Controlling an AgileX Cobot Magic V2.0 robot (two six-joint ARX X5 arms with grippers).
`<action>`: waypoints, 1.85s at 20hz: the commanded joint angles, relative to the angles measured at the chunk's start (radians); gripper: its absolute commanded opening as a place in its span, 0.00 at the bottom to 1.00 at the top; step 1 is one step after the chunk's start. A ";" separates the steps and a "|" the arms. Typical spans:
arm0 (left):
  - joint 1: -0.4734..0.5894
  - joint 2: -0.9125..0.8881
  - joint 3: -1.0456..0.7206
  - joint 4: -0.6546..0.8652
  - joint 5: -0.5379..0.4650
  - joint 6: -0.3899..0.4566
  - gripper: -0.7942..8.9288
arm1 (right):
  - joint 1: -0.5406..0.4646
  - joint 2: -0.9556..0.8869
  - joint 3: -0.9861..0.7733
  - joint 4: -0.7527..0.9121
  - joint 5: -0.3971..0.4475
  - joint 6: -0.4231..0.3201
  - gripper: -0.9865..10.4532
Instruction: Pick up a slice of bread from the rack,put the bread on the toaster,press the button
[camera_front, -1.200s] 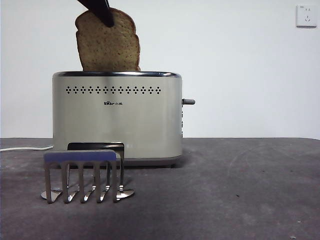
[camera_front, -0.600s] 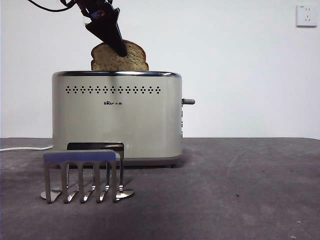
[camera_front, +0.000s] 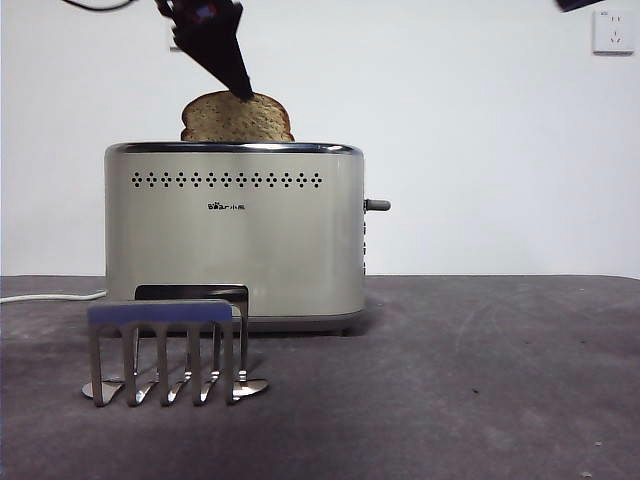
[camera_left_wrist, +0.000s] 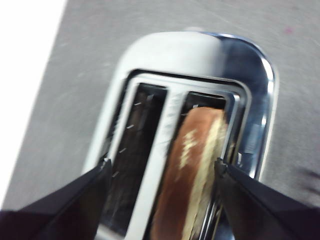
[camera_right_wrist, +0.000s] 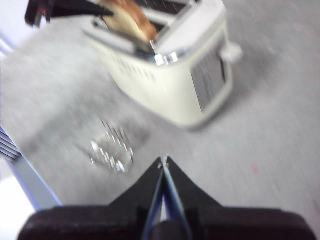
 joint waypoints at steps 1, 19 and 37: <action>-0.002 -0.058 0.006 0.004 -0.034 -0.110 0.44 | 0.005 0.060 0.002 0.141 -0.019 0.100 0.08; -0.002 -0.398 0.014 -0.129 -0.009 -0.547 0.44 | 0.132 0.711 0.250 0.617 0.018 0.372 0.08; -0.002 -0.400 0.014 -0.135 0.031 -0.573 0.44 | 0.151 0.910 0.292 0.683 0.047 0.345 0.08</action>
